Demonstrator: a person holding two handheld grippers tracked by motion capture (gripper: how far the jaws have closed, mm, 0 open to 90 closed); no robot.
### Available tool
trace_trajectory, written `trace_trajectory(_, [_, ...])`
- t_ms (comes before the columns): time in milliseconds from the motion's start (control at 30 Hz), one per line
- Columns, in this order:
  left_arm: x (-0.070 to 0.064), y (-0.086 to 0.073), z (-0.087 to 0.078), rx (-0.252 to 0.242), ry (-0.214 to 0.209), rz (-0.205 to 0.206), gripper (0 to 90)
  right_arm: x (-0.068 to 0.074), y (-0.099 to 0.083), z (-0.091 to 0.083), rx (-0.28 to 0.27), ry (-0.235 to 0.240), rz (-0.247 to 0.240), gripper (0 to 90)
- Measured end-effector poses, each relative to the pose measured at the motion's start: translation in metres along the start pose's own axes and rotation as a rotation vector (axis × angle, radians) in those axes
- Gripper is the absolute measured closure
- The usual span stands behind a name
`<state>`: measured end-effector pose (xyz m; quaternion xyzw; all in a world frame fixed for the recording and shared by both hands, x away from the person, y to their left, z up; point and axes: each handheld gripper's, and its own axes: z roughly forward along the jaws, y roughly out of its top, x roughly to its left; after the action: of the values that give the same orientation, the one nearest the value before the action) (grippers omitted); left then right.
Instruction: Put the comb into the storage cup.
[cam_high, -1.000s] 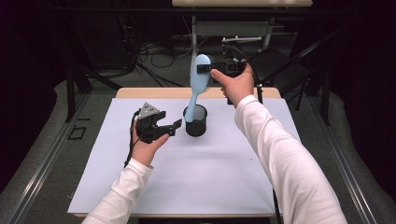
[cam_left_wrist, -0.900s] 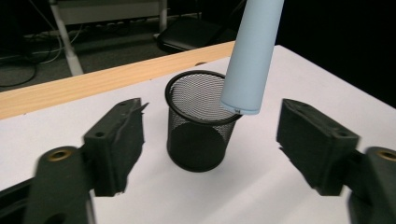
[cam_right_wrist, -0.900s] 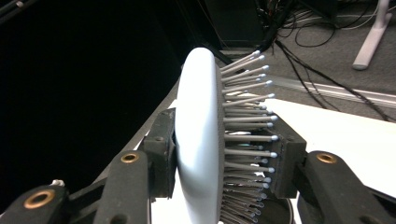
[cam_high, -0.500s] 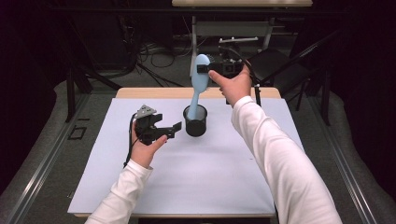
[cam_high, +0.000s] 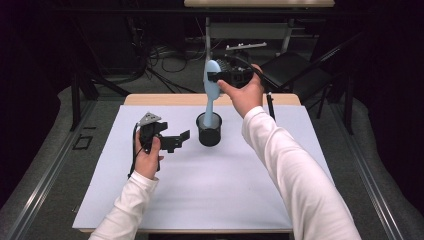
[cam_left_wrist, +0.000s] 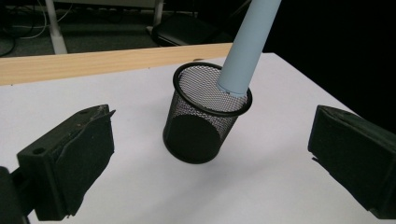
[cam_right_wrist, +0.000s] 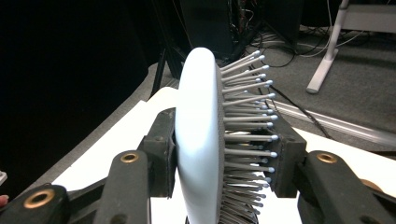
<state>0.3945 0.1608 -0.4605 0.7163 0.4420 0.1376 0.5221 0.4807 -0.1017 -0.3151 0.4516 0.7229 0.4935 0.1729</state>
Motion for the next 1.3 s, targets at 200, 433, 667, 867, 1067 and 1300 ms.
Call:
trace_trajectory(200, [0.001,-0.001,-0.001,0.009,0.006,0.018,0.4,0.006,-0.003,0.007,-0.006,-0.018,-0.039,52.3])
trace_trajectory(433, [0.003,-0.001,-0.002,0.012,0.001,0.008,0.4,0.007,-0.008,0.014,-0.006,-0.033,-0.053,52.3])
trace_trajectory(667, [0.006,0.0,-0.004,0.011,0.001,0.001,0.4,0.004,-0.012,0.018,-0.013,-0.046,-0.055,52.3])
trace_trajectory(867, [0.007,0.0,-0.005,0.01,0.0,0.002,0.4,0.001,-0.017,0.022,-0.014,-0.055,-0.048,52.3])
trace_trajectory(1067, [0.007,0.0,-0.005,0.009,-0.002,-0.001,0.4,-0.001,-0.022,0.027,-0.018,-0.065,-0.055,52.3])
trace_trajectory(1300, [0.007,-0.001,-0.004,0.012,-0.002,0.002,0.4,-0.004,-0.029,0.032,-0.017,-0.074,-0.054,52.3])
